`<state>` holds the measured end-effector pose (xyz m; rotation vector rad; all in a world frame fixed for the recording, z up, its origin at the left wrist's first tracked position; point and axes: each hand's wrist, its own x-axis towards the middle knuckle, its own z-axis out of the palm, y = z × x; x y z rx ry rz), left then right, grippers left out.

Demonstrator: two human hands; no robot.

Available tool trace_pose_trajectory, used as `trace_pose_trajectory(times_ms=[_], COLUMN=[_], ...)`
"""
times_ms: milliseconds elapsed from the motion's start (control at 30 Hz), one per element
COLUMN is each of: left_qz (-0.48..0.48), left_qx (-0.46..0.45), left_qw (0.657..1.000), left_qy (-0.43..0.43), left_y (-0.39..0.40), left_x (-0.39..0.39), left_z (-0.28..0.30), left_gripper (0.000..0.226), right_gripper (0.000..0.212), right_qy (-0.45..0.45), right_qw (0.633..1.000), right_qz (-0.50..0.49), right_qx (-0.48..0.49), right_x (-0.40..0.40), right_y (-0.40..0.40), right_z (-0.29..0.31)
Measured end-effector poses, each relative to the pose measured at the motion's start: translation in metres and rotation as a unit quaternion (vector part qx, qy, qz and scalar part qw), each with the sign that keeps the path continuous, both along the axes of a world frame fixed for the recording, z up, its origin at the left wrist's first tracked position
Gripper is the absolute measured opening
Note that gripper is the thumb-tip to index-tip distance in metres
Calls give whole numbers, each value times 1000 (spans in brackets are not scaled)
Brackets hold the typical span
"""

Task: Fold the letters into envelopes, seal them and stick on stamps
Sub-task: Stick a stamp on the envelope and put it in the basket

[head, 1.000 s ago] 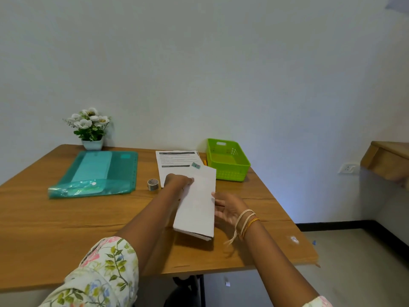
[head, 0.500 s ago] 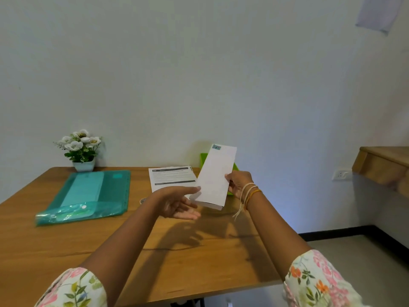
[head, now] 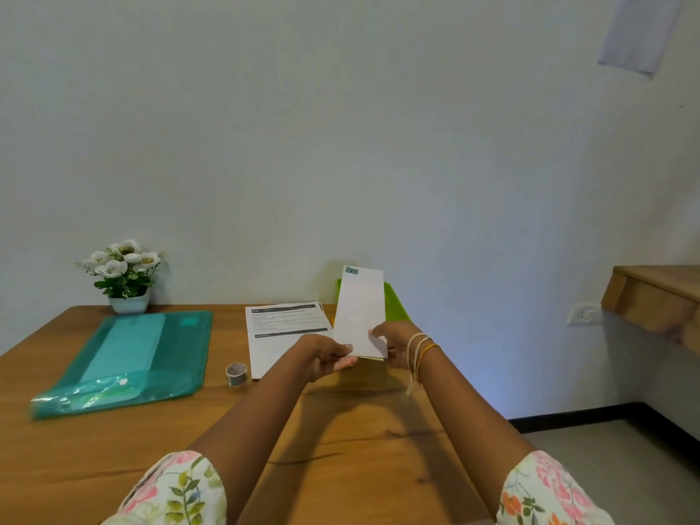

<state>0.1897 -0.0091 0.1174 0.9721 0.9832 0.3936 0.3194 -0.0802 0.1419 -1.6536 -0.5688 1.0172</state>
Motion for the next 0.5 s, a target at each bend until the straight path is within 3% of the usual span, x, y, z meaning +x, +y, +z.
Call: trace_pose_trajectory(times_ms=[100, 333, 500], left_qz=[12, 36, 40], left_qx=[16, 53, 157], left_qw=[1000, 998, 986], left_qy=[-10, -18, 44], left_y=[13, 48, 73], left_x=[22, 65, 81], left_z=[1, 0, -4], left_gripper=[4, 9, 22], right_gripper=[17, 41, 22], right_qy=[30, -3, -22], right_qw=[999, 999, 999], right_qz=[4, -33, -40], right_qx=[-18, 16, -12], right_x=[11, 46, 66], right_y=[5, 45, 76], right_z=[-5, -7, -12])
